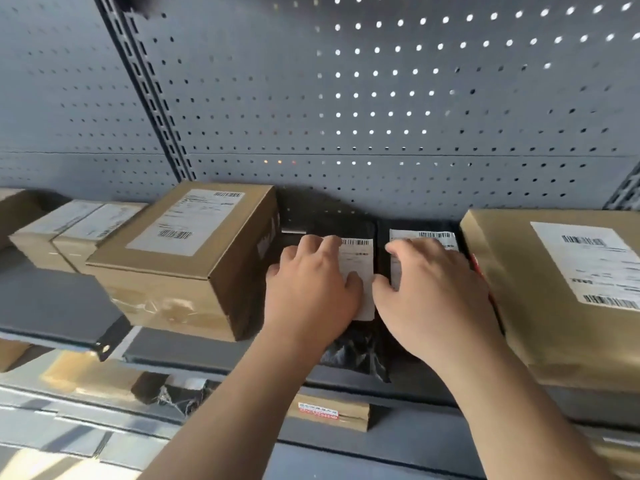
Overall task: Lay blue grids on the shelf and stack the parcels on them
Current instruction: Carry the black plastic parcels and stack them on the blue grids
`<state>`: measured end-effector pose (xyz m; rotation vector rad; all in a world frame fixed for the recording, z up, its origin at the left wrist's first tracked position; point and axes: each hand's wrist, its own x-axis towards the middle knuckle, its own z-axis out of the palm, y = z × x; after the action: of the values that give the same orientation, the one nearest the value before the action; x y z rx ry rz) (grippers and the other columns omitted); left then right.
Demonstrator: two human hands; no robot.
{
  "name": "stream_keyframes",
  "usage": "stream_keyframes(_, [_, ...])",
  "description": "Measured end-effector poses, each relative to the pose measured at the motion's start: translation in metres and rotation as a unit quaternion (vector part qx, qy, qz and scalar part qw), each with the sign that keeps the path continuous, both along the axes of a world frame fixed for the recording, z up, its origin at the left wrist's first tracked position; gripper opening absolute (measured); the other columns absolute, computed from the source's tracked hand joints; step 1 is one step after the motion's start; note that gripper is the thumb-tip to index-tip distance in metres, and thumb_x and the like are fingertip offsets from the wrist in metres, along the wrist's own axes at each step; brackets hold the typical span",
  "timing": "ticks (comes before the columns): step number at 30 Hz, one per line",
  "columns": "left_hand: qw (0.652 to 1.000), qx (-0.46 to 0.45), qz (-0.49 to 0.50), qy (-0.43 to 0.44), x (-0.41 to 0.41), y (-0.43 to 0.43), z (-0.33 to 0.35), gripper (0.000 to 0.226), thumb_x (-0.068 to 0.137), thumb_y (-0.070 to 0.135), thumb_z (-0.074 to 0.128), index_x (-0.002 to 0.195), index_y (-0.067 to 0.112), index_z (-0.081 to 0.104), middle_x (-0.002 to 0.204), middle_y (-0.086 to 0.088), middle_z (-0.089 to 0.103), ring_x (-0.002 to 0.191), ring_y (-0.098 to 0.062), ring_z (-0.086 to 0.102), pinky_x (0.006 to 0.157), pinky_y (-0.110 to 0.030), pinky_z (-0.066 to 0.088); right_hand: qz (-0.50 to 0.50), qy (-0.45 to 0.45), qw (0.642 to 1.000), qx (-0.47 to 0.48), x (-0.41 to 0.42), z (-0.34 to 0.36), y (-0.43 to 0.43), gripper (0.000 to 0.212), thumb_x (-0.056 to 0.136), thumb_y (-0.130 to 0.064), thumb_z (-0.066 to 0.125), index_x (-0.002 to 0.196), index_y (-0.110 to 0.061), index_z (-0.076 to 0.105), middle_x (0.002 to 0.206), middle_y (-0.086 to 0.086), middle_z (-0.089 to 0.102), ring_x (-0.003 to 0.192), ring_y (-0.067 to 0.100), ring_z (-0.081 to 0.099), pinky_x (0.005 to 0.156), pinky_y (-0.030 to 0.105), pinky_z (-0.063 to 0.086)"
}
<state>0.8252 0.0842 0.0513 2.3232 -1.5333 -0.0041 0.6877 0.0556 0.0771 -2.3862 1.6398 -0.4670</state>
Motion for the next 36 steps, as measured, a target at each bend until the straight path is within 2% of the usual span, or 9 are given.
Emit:
stream_keyframes(9, [0.997, 0.034, -0.072, -0.003, 0.003, -0.009, -0.01, 0.059, 0.097, 0.06, 0.041, 0.149, 0.033, 0.036, 0.154, -0.003, 0.04, 0.139, -0.036, 0.039, 0.108, -0.056, 0.038, -0.075, -0.018, 0.997, 0.009, 0.005, -0.02, -0.013, 0.044, 0.093, -0.041, 0.055, 0.134, -0.025, 0.055, 0.138, 0.002, 0.052, 0.125, 0.031, 0.047, 0.105, 0.049, 0.041])
stream_keyframes(13, [0.997, 0.043, -0.065, 0.012, -0.002, -0.016, -0.015, 0.065, 0.096, 0.065, 0.038, 0.151, 0.032, 0.028, 0.157, -0.006, 0.035, 0.145, -0.04, 0.029, 0.11, -0.06, 0.034, -0.074, -0.032, 0.996, 0.026, 0.004, -0.024, -0.024, 0.044, 0.096, -0.039, 0.052, 0.138, -0.026, 0.052, 0.144, 0.001, 0.047, 0.129, 0.031, 0.044, 0.107, 0.048, 0.04])
stream_keyframes(20, [0.994, 0.095, -0.051, 0.026, 0.0, -0.014, -0.012, 0.072, 0.09, 0.072, 0.039, 0.153, 0.036, 0.029, 0.165, -0.004, 0.02, 0.151, -0.042, 0.014, 0.114, -0.06, 0.026, -0.065, -0.02, 0.997, 0.041, 0.004, -0.033, -0.033, 0.046, 0.097, -0.047, 0.045, 0.138, -0.027, 0.052, 0.154, 0.0, 0.037, 0.139, 0.03, 0.033, 0.111, 0.049, 0.034])
stream_keyframes(24, [0.993, 0.113, -0.035, 0.03, 0.002, -0.007, -0.011, 0.076, 0.086, 0.073, 0.043, 0.153, 0.042, 0.023, 0.164, -0.002, 0.021, 0.146, -0.045, 0.023, 0.111, -0.059, 0.031, -0.077, 0.0, 0.994, 0.074, 0.004, -0.031, -0.034, 0.056, 0.095, -0.06, 0.042, 0.141, -0.029, 0.046, 0.158, 0.005, 0.029, 0.134, 0.039, 0.035, 0.108, 0.051, 0.033])
stream_keyframes(28, [0.988, 0.139, -0.024, 0.056, 0.006, -0.003, -0.011, 0.086, 0.077, 0.076, 0.049, 0.151, 0.046, 0.016, 0.163, 0.007, 0.019, 0.141, -0.042, 0.031, 0.107, -0.059, 0.038, -0.074, 0.037, 0.995, 0.058, 0.005, -0.031, -0.032, 0.068, 0.088, -0.071, 0.046, 0.14, -0.027, 0.043, 0.15, 0.012, 0.036, 0.125, 0.042, 0.042, 0.1, 0.05, 0.039])
stream_keyframes(32, [0.981, 0.18, -0.021, 0.075, 0.006, -0.001, -0.009, 0.099, 0.068, 0.075, 0.058, 0.15, 0.047, 0.01, 0.163, 0.014, 0.011, 0.142, -0.042, 0.028, 0.105, -0.059, 0.04, -0.08, 0.033, 0.994, 0.064, 0.006, -0.031, -0.034, 0.07, 0.085, -0.065, 0.054, 0.139, -0.022, 0.042, 0.154, 0.018, 0.028, 0.123, 0.044, 0.042, 0.097, 0.049, 0.041])
stream_keyframes(34, [0.979, 0.193, -0.013, 0.067, 0.004, 0.002, -0.008, 0.097, 0.072, 0.072, 0.058, 0.151, 0.046, 0.007, 0.165, 0.013, 0.008, 0.142, -0.043, 0.027, 0.106, -0.059, 0.039, -0.082, 0.031, 0.993, 0.073, 0.008, -0.03, -0.035, 0.072, 0.082, -0.063, 0.058, 0.138, -0.019, 0.044, 0.155, 0.019, 0.024, 0.123, 0.045, 0.042, 0.096, 0.049, 0.041])
stream_keyframes(36, [0.979, 0.198, -0.006, 0.056, 0.002, 0.007, -0.006, 0.094, 0.076, 0.069, 0.057, 0.152, 0.044, 0.006, 0.167, 0.01, 0.006, 0.142, -0.044, 0.025, 0.105, -0.059, 0.037, -0.081, 0.034, 0.993, 0.082, 0.009, -0.029, -0.032, 0.072, 0.081, -0.062, 0.06, 0.136, -0.018, 0.047, 0.151, 0.018, 0.029, 0.122, 0.044, 0.043, 0.096, 0.049, 0.042])
